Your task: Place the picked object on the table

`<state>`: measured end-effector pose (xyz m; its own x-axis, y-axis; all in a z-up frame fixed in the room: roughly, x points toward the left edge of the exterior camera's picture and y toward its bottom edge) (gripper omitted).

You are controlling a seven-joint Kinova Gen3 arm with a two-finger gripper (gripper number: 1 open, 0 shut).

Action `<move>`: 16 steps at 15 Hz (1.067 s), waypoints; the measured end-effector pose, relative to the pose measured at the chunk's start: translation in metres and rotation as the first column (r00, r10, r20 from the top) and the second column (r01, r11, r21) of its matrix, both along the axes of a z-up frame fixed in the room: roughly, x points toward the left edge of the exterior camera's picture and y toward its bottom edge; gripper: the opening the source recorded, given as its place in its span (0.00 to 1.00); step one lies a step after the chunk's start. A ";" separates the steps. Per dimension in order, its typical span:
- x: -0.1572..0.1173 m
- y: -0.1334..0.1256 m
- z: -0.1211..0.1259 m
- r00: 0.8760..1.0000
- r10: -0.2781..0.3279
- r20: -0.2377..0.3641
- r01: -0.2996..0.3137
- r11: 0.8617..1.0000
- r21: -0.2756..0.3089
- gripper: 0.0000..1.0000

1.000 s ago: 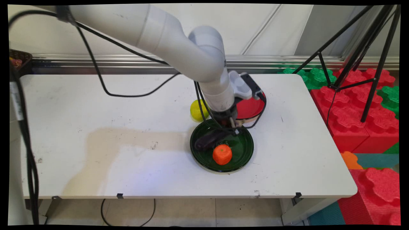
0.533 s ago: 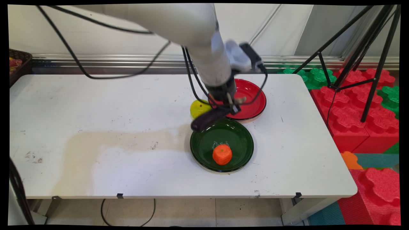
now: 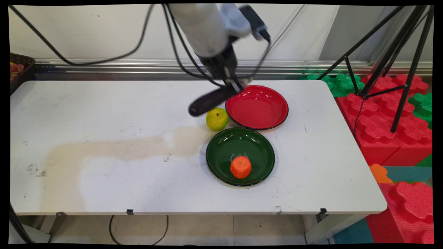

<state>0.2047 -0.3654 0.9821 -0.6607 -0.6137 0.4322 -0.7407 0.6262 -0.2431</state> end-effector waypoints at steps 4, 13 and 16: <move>0.031 -0.005 0.016 0.999 0.026 0.020 -0.026 1.000 -0.018 0.00; 0.078 -0.036 -0.002 0.991 0.121 0.055 -0.121 0.993 -0.009 0.00; 0.091 -0.051 -0.025 0.987 0.145 0.068 -0.146 0.989 0.017 0.00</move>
